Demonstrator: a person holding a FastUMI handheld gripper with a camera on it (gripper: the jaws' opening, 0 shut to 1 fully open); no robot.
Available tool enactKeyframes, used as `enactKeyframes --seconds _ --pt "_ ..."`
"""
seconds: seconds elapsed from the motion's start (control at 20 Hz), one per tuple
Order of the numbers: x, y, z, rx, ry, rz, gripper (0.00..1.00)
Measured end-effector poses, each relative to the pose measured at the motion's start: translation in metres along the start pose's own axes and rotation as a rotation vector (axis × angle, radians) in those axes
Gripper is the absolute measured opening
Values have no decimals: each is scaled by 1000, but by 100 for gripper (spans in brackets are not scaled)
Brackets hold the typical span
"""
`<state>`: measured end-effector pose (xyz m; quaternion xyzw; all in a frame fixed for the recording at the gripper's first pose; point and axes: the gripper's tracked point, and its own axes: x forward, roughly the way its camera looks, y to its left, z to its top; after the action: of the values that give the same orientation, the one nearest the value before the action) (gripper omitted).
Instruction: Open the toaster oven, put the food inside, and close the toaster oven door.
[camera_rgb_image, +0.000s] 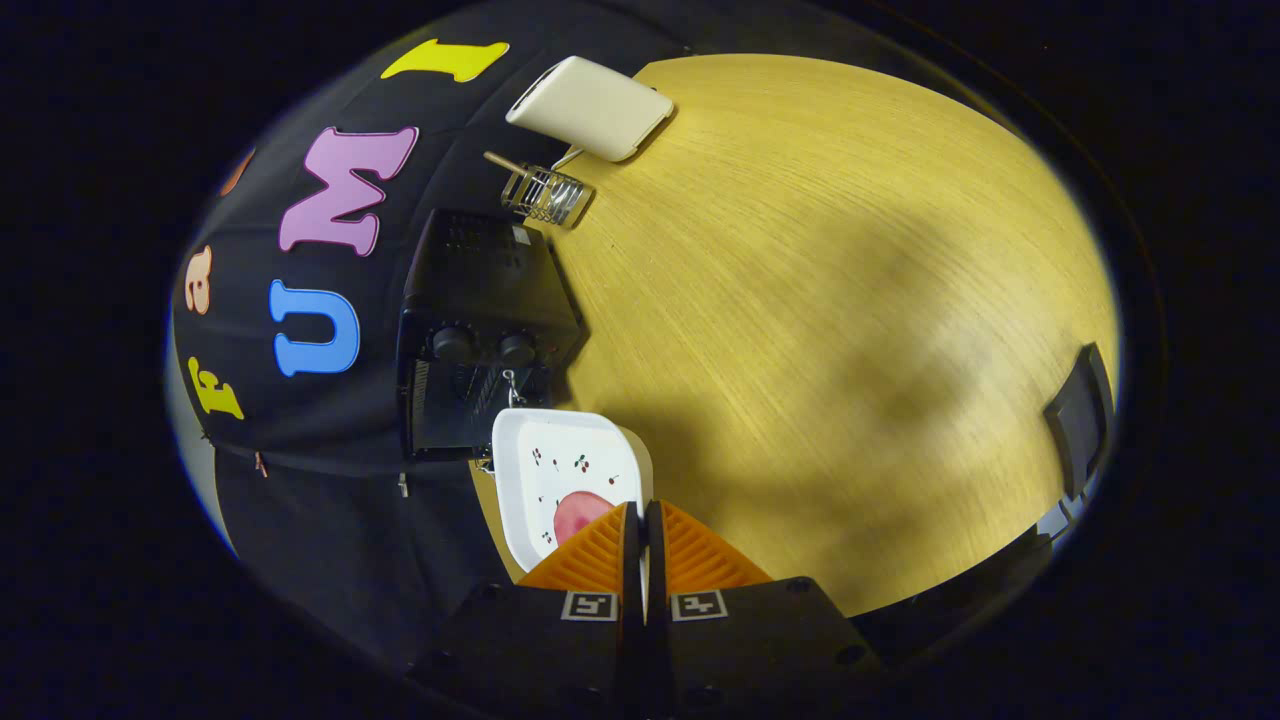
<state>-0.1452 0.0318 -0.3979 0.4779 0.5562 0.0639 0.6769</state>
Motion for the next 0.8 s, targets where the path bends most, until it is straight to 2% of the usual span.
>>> enactKeyframes --seconds 0.2,0.4,0.65,0.8 --pt "18 40 -31 4 -2 18 5" --pt "47 85 -50 65 -44 33 5" --pt "103 130 -67 248 -111 29 5" --pt "129 144 -56 356 -177 17 5"
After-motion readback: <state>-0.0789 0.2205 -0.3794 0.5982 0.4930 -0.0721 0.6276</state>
